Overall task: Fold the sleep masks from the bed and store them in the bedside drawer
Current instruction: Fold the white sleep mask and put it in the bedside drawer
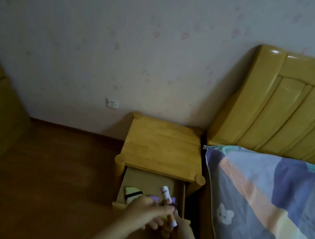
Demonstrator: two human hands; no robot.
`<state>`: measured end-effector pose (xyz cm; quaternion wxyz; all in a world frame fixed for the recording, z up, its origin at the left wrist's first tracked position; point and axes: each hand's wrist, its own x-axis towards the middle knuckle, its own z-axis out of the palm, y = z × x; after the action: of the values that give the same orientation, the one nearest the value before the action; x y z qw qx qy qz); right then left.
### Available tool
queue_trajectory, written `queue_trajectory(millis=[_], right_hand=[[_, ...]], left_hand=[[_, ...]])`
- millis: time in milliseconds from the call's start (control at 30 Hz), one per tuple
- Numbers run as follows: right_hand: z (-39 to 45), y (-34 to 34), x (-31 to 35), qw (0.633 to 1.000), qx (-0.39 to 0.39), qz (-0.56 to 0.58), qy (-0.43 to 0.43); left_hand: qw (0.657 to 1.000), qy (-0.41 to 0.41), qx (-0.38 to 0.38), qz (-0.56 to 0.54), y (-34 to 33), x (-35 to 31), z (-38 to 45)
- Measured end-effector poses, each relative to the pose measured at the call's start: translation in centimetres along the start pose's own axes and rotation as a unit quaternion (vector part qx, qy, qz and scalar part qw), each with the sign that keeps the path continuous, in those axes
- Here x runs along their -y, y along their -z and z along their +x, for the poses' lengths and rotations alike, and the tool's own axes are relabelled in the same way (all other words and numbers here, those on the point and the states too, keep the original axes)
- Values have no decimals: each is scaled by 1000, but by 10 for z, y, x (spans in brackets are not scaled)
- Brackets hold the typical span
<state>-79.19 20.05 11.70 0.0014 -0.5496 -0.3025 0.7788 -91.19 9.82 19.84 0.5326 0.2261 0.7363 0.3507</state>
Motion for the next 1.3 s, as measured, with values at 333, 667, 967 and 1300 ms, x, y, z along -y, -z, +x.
queue_trajectory(millis=[333,667,967,1300], right_hand=[[227,20,54,994,-102,-33,19],[366,47,28,983,-123,-135,14],[428,51,40,975,-131,-177,35],[463,51,44,946,-172,-271,38]], left_hand=[[991,86,-32,-98,32,63,269],[985,121,-26,-122,2,174,404],[990,107,-41,-78,-2,205,477],[991,90,-87,-46,3,224,501]])
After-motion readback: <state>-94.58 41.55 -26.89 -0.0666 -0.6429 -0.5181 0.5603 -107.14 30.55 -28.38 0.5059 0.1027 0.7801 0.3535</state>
